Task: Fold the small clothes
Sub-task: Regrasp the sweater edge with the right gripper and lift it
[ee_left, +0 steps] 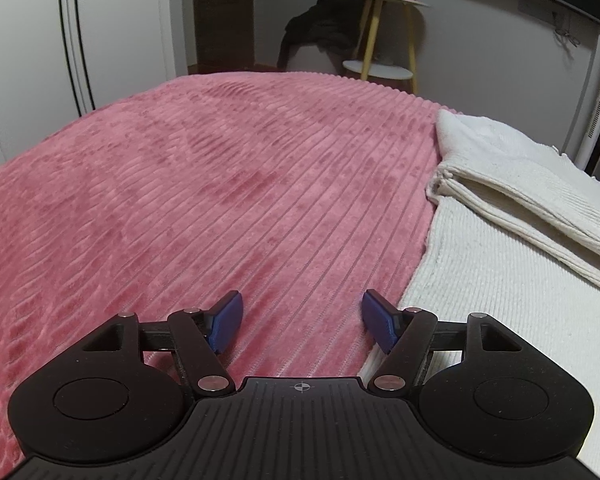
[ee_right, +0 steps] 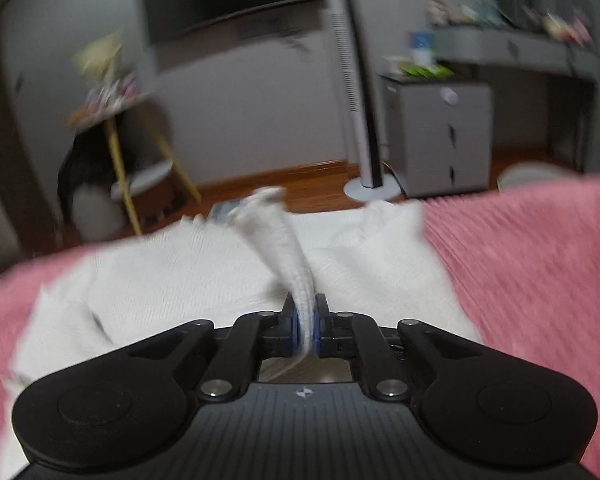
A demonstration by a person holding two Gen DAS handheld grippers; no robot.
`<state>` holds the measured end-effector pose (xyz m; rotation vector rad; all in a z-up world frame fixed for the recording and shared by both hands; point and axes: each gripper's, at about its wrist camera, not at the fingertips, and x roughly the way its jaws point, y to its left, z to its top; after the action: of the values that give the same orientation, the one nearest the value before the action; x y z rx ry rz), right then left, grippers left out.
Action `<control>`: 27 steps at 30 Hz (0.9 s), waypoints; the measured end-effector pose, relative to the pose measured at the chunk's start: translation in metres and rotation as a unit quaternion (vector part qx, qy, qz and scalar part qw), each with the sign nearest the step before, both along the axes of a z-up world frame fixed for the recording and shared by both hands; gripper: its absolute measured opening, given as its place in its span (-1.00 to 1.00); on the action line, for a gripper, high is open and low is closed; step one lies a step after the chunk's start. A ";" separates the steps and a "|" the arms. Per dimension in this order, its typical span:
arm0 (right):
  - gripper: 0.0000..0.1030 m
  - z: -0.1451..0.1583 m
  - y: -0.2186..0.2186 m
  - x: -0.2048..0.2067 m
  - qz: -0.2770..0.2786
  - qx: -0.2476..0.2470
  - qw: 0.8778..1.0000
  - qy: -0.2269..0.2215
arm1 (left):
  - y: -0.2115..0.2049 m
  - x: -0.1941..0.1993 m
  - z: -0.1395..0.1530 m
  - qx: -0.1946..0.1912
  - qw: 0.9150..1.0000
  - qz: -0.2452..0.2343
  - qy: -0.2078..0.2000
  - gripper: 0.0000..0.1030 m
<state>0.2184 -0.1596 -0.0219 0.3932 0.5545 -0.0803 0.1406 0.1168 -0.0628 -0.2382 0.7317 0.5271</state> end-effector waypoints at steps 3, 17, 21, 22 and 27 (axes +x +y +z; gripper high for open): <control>-0.73 -0.016 -0.018 -0.004 -0.016 0.039 0.999 0.027 | 0.002 0.000 0.000 -0.006 1.000 0.001 -0.001 0.41; -0.88 0.003 -0.018 0.000 0.027 0.037 0.999 -0.026 | -0.001 0.001 -0.002 0.002 1.000 -0.002 0.002 0.45; -0.88 0.022 -0.029 -0.017 0.038 0.062 0.990 -0.121 | 0.000 0.001 -0.001 -0.001 1.000 -0.001 0.002 0.47; -0.88 0.019 -0.033 -0.016 0.034 0.062 0.990 -0.120 | -0.001 0.001 -0.001 -0.001 1.000 -0.001 0.002 0.47; -0.80 -0.029 -0.042 0.013 0.030 0.047 0.998 0.025 | 0.000 0.001 -0.001 -0.001 1.000 -0.002 0.002 0.48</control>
<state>0.2309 -0.2013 -0.0505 0.4673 0.6208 -0.0057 0.1418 0.1164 -0.0641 -0.2367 0.7367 0.5240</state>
